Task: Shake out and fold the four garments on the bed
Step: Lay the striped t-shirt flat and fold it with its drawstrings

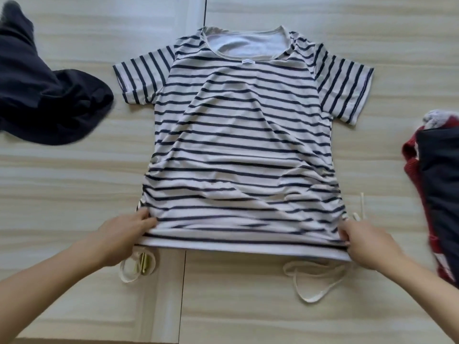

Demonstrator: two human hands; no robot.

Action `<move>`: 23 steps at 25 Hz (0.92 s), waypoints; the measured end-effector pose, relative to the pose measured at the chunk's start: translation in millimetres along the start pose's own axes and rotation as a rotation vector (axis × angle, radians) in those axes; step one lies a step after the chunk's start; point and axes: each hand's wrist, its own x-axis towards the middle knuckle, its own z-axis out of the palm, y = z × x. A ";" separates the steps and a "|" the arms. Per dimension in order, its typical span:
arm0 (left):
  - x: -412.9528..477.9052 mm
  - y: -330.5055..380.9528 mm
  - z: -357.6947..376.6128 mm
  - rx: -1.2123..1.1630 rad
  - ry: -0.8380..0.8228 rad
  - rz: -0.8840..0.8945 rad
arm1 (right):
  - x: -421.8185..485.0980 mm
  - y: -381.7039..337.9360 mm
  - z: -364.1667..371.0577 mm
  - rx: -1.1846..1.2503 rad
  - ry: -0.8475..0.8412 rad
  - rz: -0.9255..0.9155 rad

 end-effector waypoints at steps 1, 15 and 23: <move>-3.4 6.0 -5.4 0.071 -0.186 0.016 | -1.7 -2.9 -2.2 -0.107 -0.168 -0.002; 159.1 97.3 -68.2 -0.128 0.646 -0.067 | 114.7 -32.2 -12.6 0.164 0.562 -0.134; 258.2 135.8 -100.5 -0.185 0.676 -0.172 | 236.5 45.2 -162.3 0.830 0.674 0.463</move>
